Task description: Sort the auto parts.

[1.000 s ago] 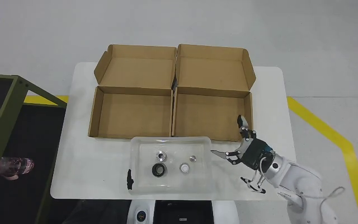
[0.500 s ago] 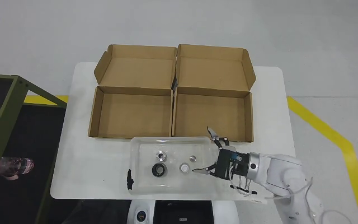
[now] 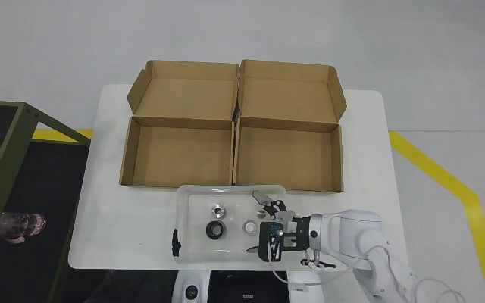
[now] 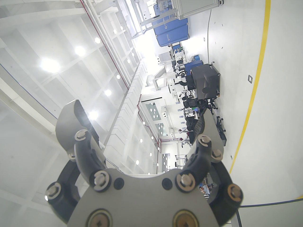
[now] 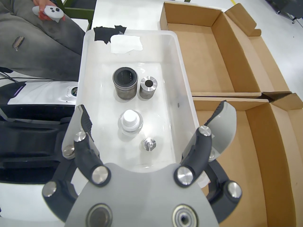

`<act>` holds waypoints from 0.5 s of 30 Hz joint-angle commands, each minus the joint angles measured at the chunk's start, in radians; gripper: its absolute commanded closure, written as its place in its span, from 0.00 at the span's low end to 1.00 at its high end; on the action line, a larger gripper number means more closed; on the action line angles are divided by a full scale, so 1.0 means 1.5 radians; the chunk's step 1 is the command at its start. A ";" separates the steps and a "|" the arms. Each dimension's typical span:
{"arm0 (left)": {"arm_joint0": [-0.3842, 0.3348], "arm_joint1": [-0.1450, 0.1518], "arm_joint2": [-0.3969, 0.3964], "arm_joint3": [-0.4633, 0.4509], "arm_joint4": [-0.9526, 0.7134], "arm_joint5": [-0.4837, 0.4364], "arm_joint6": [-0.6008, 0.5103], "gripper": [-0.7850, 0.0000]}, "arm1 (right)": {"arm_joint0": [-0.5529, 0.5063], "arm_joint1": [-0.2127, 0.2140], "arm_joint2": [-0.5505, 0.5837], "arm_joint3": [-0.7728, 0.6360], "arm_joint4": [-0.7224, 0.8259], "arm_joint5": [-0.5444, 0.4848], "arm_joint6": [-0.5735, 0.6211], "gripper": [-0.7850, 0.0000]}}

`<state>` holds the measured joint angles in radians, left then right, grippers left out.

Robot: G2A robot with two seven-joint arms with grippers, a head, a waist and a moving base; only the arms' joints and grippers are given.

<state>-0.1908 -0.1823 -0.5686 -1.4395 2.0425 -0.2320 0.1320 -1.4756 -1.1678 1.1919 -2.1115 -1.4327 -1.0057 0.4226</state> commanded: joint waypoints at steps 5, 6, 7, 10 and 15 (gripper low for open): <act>0.000 0.000 0.000 0.000 0.000 0.000 0.000 0.00 | 0.013 0.001 -0.033 0.011 0.005 0.017 0.042 0.00; 0.000 0.000 0.000 0.000 0.000 0.000 0.000 0.00 | 0.014 0.001 -0.037 0.013 0.007 0.020 0.048 0.00; 0.000 0.000 0.000 0.000 0.000 0.000 0.000 0.00 | 0.015 0.002 -0.041 0.015 0.009 0.023 0.054 0.00; 0.000 0.000 0.000 0.000 0.000 0.000 0.000 0.00 | 0.017 0.003 -0.050 0.017 0.013 0.032 0.072 0.00; 0.000 0.000 0.000 0.000 0.000 0.000 0.000 0.00 | 0.023 0.005 -0.066 0.026 0.023 0.040 0.092 0.00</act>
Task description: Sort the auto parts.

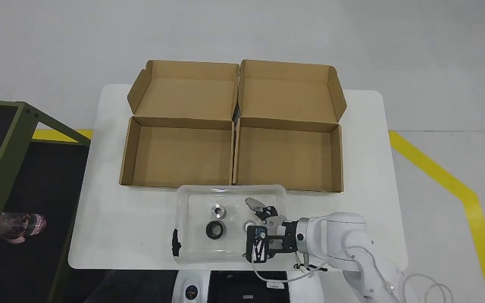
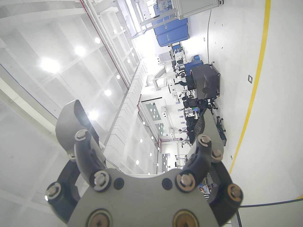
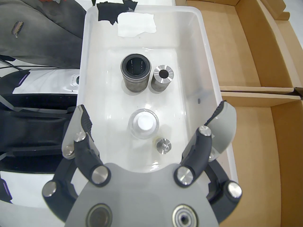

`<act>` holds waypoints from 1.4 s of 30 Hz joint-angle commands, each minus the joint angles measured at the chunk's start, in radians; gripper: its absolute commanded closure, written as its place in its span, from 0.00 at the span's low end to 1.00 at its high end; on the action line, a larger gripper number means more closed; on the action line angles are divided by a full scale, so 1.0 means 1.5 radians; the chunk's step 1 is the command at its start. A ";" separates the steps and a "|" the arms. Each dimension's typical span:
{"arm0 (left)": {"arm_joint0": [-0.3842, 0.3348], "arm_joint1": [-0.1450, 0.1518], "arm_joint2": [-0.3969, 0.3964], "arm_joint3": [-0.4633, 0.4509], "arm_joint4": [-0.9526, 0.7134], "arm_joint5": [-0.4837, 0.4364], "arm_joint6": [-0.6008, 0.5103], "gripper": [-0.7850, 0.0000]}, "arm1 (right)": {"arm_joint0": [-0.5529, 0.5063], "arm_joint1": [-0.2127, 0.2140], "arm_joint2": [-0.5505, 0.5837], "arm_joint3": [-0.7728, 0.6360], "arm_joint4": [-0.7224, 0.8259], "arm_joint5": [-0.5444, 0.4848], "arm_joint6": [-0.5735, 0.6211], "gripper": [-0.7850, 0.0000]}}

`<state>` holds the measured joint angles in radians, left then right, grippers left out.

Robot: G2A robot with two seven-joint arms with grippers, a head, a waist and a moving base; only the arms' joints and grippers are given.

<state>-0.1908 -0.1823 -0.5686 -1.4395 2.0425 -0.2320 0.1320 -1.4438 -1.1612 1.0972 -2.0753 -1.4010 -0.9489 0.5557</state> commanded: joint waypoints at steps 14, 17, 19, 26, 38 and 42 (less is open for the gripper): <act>0.000 0.000 0.000 0.000 0.000 0.000 0.000 0.00 | 0.028 0.005 -0.027 0.050 0.010 0.029 0.023 0.18; 0.000 0.000 0.000 0.000 0.000 0.000 0.000 0.00 | 0.030 0.007 -0.029 0.054 0.009 0.032 0.022 0.28; 0.000 0.000 0.000 0.000 0.000 0.000 0.000 0.00 | 0.032 0.008 -0.029 0.056 0.009 0.035 0.021 0.40; 0.000 0.000 0.000 0.000 0.000 0.000 0.000 0.00 | 0.036 0.011 -0.033 0.061 0.019 0.040 0.001 0.58; 0.000 0.000 0.000 0.000 0.000 0.000 0.000 0.00 | 0.046 0.020 -0.031 0.054 0.024 0.024 -0.031 1.00; 0.000 0.000 0.000 0.000 0.000 0.000 0.000 0.00 | 0.049 0.022 -0.030 0.042 0.034 0.023 -0.046 1.00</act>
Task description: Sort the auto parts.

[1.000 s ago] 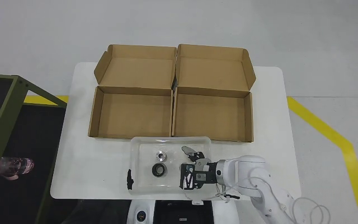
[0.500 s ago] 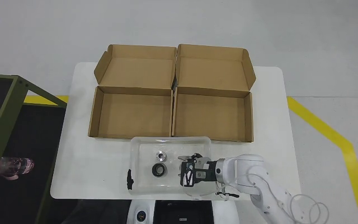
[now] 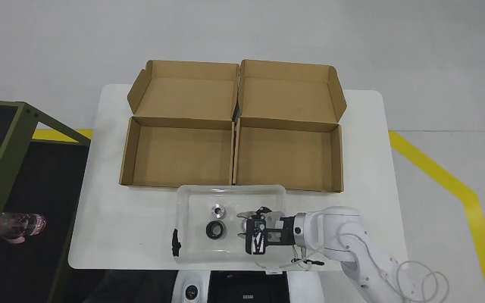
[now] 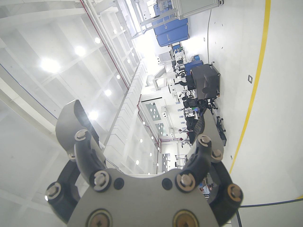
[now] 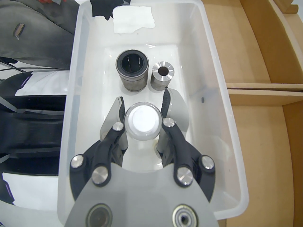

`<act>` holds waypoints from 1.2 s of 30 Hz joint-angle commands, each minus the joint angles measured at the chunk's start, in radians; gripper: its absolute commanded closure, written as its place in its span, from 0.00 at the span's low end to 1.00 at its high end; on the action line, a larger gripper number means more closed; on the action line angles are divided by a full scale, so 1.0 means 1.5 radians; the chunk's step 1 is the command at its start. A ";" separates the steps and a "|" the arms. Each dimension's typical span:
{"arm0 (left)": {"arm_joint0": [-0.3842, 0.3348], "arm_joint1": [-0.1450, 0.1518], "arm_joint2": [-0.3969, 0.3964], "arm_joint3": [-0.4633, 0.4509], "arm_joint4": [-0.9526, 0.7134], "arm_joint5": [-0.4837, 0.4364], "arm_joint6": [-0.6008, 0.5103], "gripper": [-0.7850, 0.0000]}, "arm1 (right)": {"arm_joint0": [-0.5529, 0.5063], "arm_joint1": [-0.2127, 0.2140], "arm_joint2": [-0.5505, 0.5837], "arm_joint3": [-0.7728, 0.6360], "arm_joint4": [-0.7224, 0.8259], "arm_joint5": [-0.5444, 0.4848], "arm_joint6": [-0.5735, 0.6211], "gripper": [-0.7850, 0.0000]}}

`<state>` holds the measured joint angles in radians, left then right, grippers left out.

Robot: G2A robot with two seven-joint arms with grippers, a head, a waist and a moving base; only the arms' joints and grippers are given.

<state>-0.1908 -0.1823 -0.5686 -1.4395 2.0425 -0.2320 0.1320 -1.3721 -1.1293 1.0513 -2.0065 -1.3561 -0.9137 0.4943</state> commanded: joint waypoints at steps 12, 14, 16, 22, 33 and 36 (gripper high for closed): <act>0.000 0.000 0.000 0.000 0.000 0.000 0.000 0.00 | 0.015 0.007 0.018 -0.054 0.037 0.004 -0.051 1.00; 0.000 0.000 0.000 0.000 0.000 0.000 0.000 0.00 | 0.020 0.007 0.020 -0.062 0.043 0.005 -0.058 1.00; 0.000 0.000 0.000 0.000 0.000 0.000 0.000 0.00 | 0.027 0.008 0.020 -0.068 0.046 0.005 -0.063 1.00; 0.000 0.000 0.000 0.000 0.000 0.000 0.000 0.00 | 0.053 0.008 0.026 -0.077 0.058 0.014 -0.080 1.00; 0.000 0.000 0.000 0.000 0.000 0.000 0.000 0.00 | 0.098 0.009 0.048 -0.065 0.075 0.043 -0.121 1.00; 0.000 0.000 0.000 0.000 0.000 0.000 0.000 0.00 | 0.110 0.008 0.054 -0.058 0.077 0.053 -0.132 1.00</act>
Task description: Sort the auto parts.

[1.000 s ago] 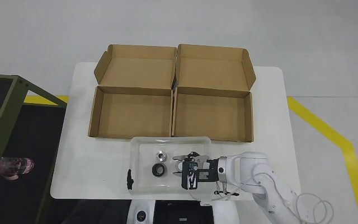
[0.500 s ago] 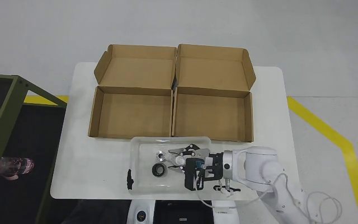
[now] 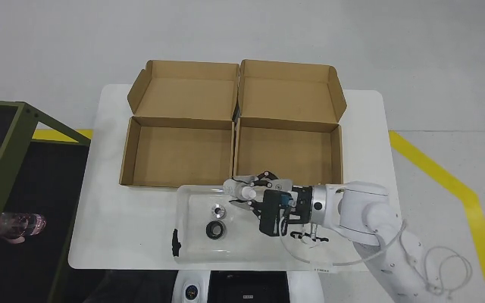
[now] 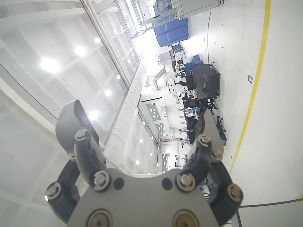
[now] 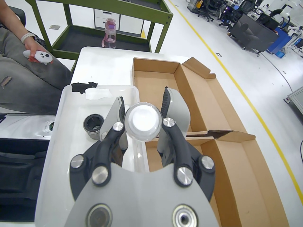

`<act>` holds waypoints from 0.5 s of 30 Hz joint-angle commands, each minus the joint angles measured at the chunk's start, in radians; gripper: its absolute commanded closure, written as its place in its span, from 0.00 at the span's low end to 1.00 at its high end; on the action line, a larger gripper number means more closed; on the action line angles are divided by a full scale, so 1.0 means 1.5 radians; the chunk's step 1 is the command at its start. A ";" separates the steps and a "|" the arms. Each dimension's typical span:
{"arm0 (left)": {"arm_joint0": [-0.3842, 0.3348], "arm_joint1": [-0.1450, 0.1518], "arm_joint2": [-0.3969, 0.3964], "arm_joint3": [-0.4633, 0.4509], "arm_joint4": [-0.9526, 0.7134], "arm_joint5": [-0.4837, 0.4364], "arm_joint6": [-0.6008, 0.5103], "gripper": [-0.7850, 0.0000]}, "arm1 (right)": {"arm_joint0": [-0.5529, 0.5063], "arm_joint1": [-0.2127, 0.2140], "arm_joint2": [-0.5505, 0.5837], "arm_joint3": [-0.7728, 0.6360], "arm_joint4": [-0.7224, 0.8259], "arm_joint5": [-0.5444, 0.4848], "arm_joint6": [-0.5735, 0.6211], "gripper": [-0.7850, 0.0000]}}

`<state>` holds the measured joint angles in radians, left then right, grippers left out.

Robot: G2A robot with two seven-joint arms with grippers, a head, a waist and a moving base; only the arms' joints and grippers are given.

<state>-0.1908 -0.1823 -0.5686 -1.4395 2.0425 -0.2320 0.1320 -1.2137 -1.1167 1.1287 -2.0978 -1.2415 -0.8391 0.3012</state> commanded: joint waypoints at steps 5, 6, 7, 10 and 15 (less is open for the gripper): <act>0.000 0.000 0.000 0.000 0.000 0.000 0.000 0.00 | 0.022 -0.001 0.009 0.022 0.006 0.016 -0.024 1.00; 0.000 0.000 0.000 0.000 0.000 0.000 0.000 0.00 | 0.025 -0.001 0.010 0.026 0.007 0.018 -0.027 1.00; 0.000 0.000 0.000 0.000 0.000 0.000 0.000 0.00 | 0.028 -0.001 0.012 0.029 0.008 0.020 -0.030 1.00; 0.000 0.000 0.000 0.000 0.000 0.000 0.000 0.00 | 0.034 -0.001 0.017 0.040 0.010 0.029 -0.039 1.00; 0.000 0.000 0.000 0.000 0.000 0.000 0.000 0.00 | 0.051 -0.002 0.022 0.075 0.016 0.044 -0.053 1.00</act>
<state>-0.1908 -0.1823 -0.5686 -1.4395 2.0425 -0.2320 0.1320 -1.1432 -1.1186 1.1610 -2.0009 -1.2200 -0.7795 0.2256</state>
